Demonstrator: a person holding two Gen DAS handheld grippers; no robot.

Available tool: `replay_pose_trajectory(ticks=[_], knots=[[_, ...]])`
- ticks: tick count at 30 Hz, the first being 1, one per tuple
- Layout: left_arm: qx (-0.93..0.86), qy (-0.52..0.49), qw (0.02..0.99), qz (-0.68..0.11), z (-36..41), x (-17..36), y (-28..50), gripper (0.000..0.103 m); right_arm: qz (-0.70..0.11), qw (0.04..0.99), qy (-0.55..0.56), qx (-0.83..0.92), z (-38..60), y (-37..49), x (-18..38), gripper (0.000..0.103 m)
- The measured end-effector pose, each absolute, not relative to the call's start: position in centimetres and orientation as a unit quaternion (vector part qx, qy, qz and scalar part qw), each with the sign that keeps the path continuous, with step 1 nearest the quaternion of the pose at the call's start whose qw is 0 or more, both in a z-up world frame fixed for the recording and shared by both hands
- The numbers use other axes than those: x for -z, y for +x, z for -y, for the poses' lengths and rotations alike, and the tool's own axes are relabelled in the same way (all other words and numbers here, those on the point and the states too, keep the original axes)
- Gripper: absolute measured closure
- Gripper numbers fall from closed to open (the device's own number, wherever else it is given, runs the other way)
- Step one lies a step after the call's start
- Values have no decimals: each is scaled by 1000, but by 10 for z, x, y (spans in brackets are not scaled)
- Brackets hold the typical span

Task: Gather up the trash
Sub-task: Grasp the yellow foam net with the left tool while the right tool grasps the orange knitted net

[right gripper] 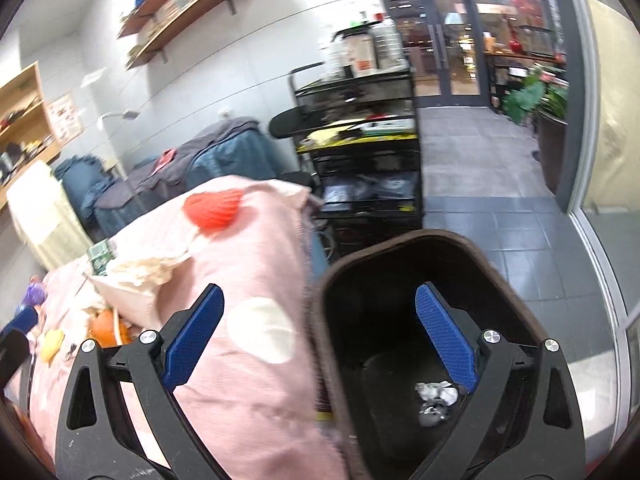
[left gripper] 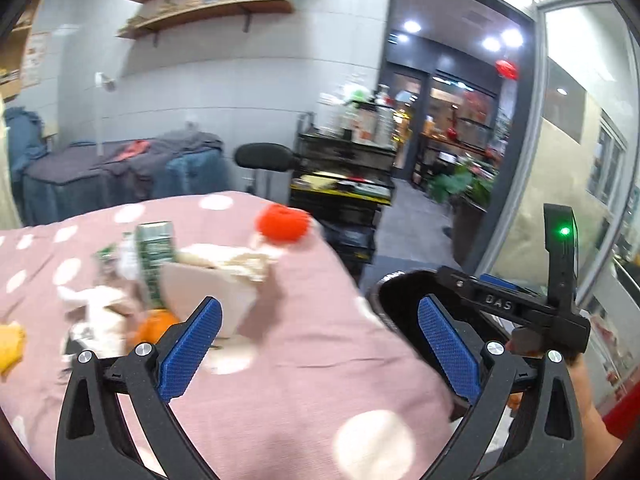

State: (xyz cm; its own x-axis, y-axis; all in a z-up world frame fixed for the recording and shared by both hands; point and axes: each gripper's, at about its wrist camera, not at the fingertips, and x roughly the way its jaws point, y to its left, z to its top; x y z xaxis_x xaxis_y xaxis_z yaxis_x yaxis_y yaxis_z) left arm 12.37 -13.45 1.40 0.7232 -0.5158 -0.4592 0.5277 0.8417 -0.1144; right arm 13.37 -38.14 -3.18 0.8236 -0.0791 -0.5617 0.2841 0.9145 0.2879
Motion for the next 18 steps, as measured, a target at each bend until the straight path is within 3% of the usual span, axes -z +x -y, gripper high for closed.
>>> replay_pose_trajectory(ticks=[18], knots=[[40, -46, 949, -308, -88, 33, 157, 6, -319, 941, 115, -19, 287, 203, 22, 8]])
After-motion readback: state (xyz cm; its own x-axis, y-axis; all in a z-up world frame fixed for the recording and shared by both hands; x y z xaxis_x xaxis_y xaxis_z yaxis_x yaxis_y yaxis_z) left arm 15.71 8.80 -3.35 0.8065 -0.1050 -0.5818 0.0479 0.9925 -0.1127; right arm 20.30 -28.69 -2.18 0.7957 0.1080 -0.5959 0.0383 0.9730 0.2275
